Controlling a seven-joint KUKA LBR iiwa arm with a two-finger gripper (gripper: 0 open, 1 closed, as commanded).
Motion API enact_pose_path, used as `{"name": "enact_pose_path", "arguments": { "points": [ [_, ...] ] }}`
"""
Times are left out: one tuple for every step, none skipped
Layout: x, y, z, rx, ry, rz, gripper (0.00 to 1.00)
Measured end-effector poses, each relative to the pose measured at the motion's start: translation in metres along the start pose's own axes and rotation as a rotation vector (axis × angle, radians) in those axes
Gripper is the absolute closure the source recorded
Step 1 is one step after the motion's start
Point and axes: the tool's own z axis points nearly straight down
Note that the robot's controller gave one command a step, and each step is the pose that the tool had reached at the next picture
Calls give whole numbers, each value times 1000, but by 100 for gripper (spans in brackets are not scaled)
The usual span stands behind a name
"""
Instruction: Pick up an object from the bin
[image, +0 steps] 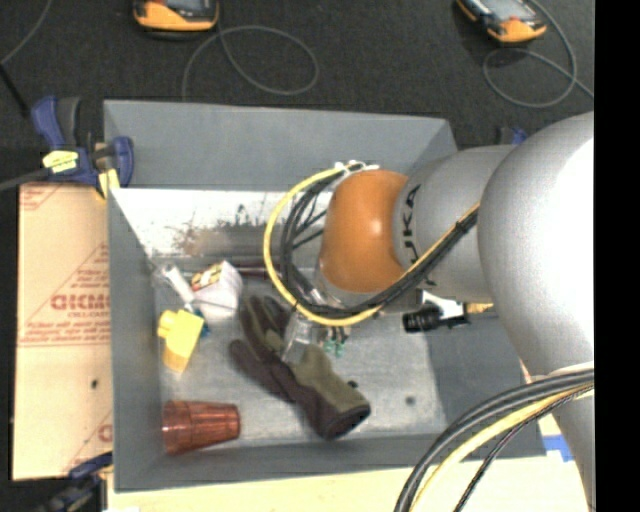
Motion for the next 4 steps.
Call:
{"name": "enact_pose_path", "arguments": {
  "points": [
    [0,0,0,0,0,0,100],
    [-2,19,-16,7,6,-99,100],
    [11,40,-54,-1,-3,-319,100],
    [-20,-2,-66,0,0,-258,100]
  ]
}}
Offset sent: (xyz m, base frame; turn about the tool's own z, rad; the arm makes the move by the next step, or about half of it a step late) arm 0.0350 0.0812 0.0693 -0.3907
